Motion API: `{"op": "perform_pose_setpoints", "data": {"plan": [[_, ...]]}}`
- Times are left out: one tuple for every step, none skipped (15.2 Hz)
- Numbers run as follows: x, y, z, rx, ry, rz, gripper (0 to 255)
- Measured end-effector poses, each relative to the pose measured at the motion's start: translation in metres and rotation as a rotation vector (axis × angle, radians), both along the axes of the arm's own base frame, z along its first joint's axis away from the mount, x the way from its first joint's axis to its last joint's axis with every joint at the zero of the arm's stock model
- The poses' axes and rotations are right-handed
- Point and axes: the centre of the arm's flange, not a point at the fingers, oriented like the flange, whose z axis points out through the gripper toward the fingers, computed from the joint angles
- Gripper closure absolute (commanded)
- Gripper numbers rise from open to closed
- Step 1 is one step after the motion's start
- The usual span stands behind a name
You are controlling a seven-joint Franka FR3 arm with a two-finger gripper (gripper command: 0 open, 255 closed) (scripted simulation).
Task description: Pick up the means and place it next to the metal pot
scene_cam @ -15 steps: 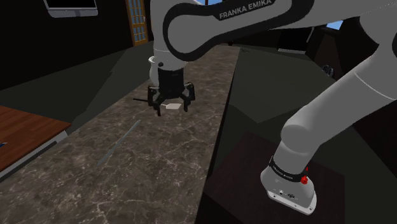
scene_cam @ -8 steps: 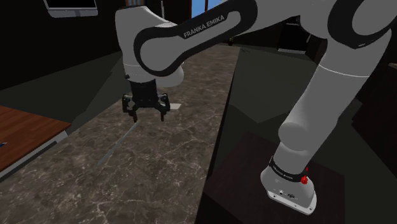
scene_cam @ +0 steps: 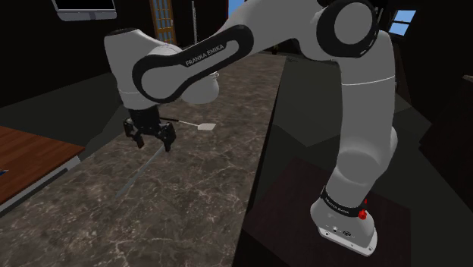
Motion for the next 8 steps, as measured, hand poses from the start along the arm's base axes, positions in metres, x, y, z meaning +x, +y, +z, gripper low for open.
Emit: {"op": "perform_pose_setpoints", "data": {"plan": [[0.012, 0.004, -0.006, -0.004, -0.001, -0.035, 0], [0.024, 0.010, -0.010, -0.008, -0.002, -0.070, 0], [0.032, 0.012, -0.017, -0.011, -0.004, -0.095, 0], [0.037, 0.011, -0.020, -0.014, -0.004, -0.109, 0], [0.039, 0.011, -0.025, -0.015, -0.005, -0.116, 0], [0.040, 0.011, -0.030, -0.016, -0.005, -0.120, 0], [0.041, 0.011, -0.036, -0.016, -0.005, -0.121, 0], [0.042, 0.011, -0.041, -0.016, -0.005, -0.122, 0]]}}
